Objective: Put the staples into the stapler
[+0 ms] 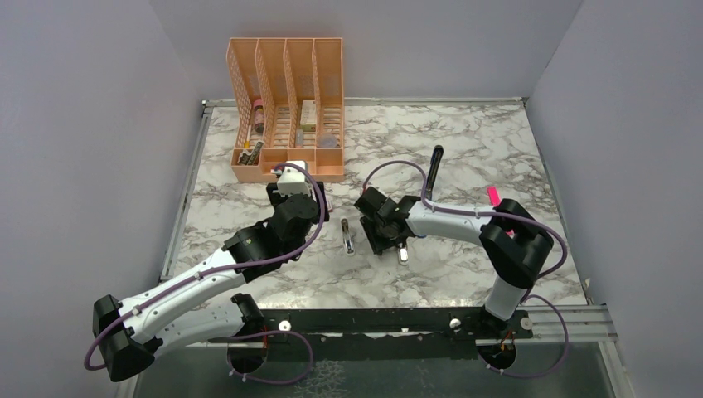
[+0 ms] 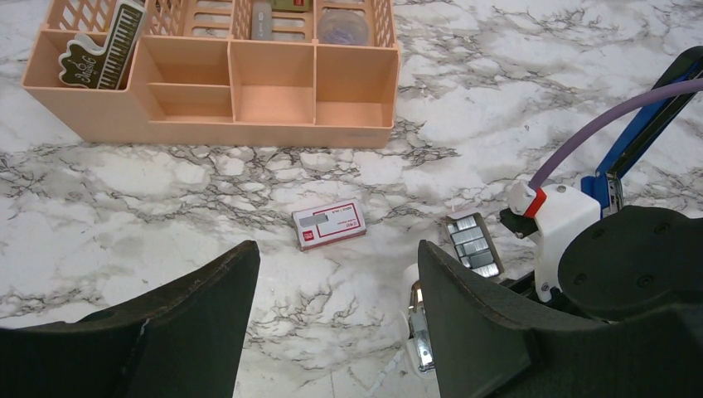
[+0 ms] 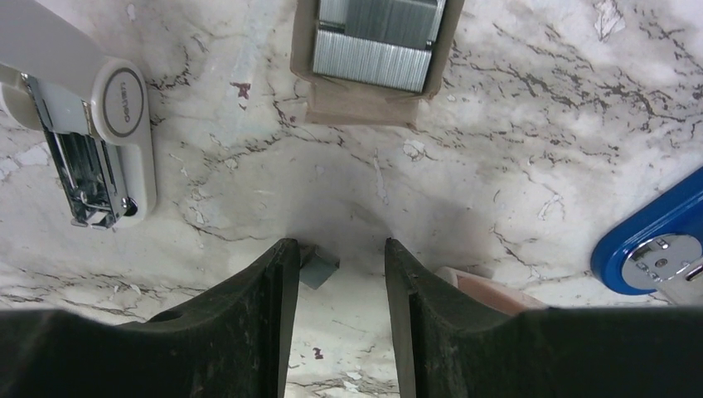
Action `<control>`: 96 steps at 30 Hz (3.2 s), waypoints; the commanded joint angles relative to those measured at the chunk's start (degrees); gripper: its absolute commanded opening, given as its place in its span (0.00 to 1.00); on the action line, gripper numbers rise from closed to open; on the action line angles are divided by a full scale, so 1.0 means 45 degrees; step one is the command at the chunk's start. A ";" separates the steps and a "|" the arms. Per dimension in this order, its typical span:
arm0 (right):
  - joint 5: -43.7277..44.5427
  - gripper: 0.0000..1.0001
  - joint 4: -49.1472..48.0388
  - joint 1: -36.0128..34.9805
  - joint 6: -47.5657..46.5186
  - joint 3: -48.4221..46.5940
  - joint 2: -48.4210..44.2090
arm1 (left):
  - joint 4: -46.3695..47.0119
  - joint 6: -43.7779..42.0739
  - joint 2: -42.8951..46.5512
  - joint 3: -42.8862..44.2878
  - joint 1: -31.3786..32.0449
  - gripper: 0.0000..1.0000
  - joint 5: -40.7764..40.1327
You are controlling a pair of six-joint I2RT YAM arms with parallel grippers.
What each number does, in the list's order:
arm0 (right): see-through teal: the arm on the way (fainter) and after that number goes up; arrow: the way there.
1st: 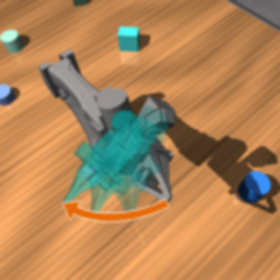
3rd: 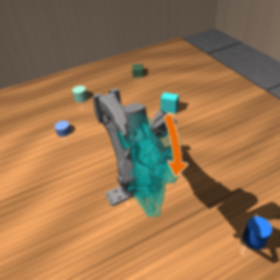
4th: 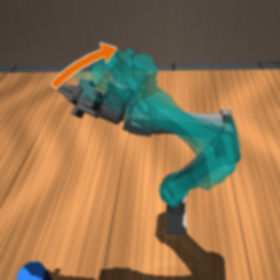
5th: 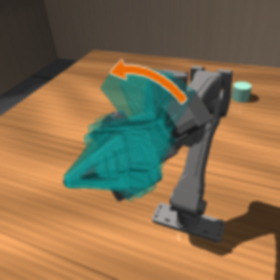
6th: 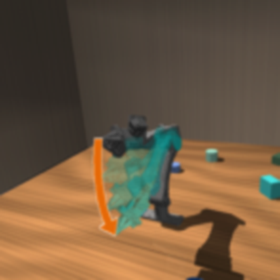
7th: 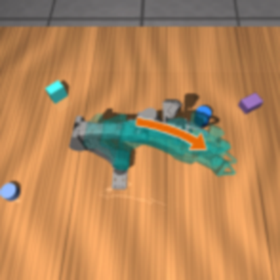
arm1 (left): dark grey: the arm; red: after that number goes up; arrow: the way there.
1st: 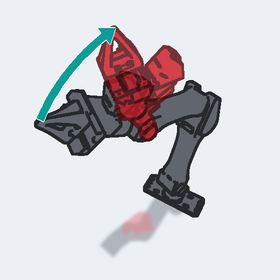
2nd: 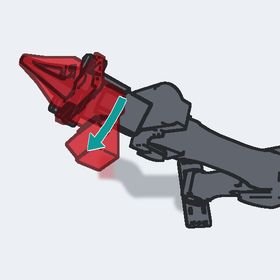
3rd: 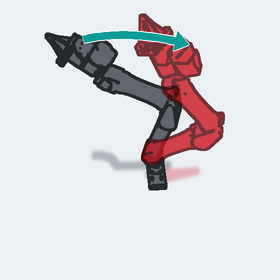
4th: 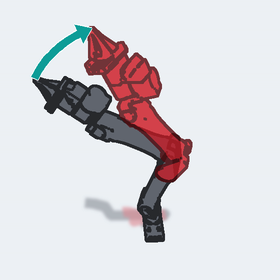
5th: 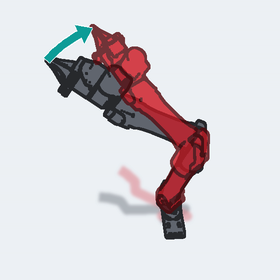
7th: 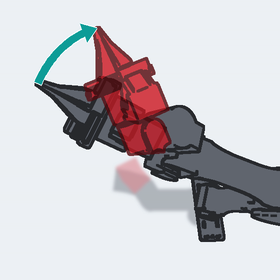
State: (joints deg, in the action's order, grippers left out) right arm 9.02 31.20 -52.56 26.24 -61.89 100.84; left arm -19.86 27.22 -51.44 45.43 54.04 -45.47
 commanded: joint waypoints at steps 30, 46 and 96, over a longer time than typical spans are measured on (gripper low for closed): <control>0.0036 0.25 0.0479 -0.0152 0.1489 0.0490 -0.0143 | -0.0119 0.0220 0.0104 -0.0018 -0.0094 0.71 0.0047; 0.1935 0.20 0.0155 -0.0152 0.2436 0.0544 -0.2387 | -0.0109 0.0202 0.0091 0.0182 -0.0095 0.71 0.0247; 0.3250 0.21 -0.1386 0.5350 0.2548 0.1411 -0.2284 | 0.0662 -0.0268 -0.1479 0.0569 -0.0734 0.71 0.1766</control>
State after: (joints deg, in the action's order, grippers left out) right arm 20.40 26.17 -28.93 37.91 -56.73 90.00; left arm -18.24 26.48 -58.02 48.21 51.31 -39.00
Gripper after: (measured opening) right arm 0.214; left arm 0.713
